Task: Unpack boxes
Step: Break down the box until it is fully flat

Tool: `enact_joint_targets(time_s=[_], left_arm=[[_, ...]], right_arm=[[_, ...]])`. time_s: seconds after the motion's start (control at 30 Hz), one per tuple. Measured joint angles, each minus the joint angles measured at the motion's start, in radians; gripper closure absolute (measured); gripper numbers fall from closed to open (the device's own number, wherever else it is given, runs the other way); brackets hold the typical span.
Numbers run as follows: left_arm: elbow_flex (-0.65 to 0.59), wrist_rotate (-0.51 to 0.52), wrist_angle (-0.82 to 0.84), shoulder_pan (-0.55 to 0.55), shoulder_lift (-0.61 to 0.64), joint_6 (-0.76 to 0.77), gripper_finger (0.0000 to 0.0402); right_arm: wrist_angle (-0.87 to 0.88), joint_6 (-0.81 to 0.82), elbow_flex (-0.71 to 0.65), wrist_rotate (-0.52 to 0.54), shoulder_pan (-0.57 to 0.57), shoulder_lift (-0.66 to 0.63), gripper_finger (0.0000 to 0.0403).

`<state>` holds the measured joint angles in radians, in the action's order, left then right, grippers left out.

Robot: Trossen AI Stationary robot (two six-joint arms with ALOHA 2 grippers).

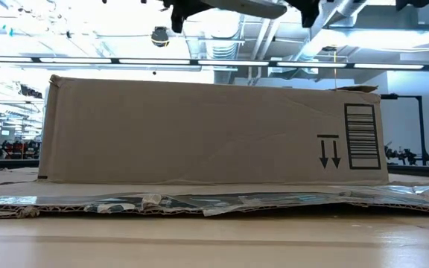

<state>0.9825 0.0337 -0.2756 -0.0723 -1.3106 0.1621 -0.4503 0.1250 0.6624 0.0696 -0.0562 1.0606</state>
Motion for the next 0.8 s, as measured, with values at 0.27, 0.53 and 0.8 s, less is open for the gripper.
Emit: enact_joint_targets(time_s=[0.27,0.53,0.8], left_arm=[[0.0,-0.012,-0.001,0.002,0.0,-0.008,0.0293],[0.0,-0.011,0.032,0.001,0.001,-0.008,0.0293],[0.001,-0.032,-0.009,0.001,0.034,-0.009,0.0293]], right_arm=[[-0.008,-0.06,0.0,0.005,0.069,0.008,0.0175],[0.067,-0.072,0.0,-0.017,0.126,-0.085,0.0174],[0.13,0.058,0.0,-0.2,0.184,-0.108,0.0175]])
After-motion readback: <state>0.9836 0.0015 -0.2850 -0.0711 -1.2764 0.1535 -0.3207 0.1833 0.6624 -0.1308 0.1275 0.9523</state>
